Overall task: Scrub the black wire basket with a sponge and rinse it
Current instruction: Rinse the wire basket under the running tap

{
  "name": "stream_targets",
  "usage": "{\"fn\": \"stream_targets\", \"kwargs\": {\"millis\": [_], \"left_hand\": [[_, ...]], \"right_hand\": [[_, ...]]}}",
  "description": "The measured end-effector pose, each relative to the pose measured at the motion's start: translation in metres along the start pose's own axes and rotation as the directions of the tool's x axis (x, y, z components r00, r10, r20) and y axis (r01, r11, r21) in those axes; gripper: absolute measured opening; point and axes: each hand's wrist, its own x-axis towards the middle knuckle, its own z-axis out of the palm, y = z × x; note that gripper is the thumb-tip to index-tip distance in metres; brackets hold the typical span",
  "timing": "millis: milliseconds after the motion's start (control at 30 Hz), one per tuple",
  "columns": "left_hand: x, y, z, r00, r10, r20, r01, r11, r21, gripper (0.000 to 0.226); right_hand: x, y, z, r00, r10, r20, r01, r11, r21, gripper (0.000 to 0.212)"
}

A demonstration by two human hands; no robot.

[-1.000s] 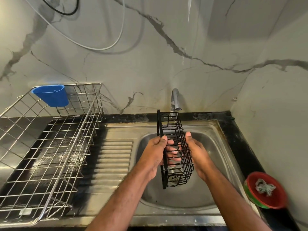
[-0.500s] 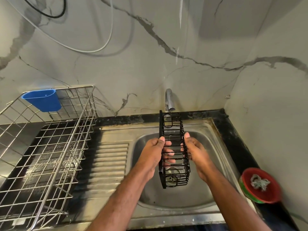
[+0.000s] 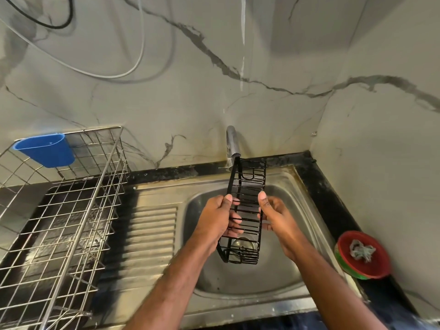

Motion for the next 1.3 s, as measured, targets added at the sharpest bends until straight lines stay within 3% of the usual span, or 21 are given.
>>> {"fn": "stream_targets", "kwargs": {"millis": [600,800,967,1300], "left_hand": [[-0.005,-0.004,-0.009,0.999,0.020,-0.038,-0.023,0.998,-0.064,0.026],[-0.007,-0.007,-0.010,1.000,0.019,0.006,-0.018,0.997,-0.077,0.023],[-0.010,-0.011,-0.015,0.998,0.008,0.055,-0.004,0.998,-0.068,0.020],[-0.006,-0.014,-0.027,0.996,0.050,0.071,-0.050,0.999,0.003,0.013]], "right_hand": [[0.010,0.004,0.012,0.999,-0.026,0.022,0.025,0.999,0.035,0.054],[0.017,0.012,0.011,0.995,-0.086,0.057,0.083,0.995,0.046,0.065],[0.016,0.017,0.012,0.993,-0.065,0.100,0.056,0.994,0.096,0.039],[0.015,0.013,0.016,0.996,-0.032,0.086,0.018,0.986,0.165,0.033]]}}
